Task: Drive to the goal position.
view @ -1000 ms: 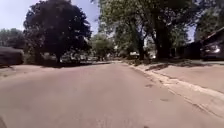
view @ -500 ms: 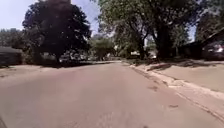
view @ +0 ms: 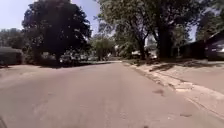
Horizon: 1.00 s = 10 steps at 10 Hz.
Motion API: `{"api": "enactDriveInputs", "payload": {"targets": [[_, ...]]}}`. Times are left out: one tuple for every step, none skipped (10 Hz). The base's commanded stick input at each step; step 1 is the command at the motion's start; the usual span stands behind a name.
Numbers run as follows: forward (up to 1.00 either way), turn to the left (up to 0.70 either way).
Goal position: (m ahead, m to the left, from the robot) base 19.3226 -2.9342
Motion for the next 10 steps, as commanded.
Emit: {"api": "enactDriveInputs", "payload": {"targets": [[0.50, 0.00], [0.50, 0.00], [0.50, 0.00], [0.50, 0.00], [0.50, 0.00], [0.50, 0.00], [0.50, 0.00], [0.50, 0.00], [0.50, 0.00], [0.50, 0.00]]}}
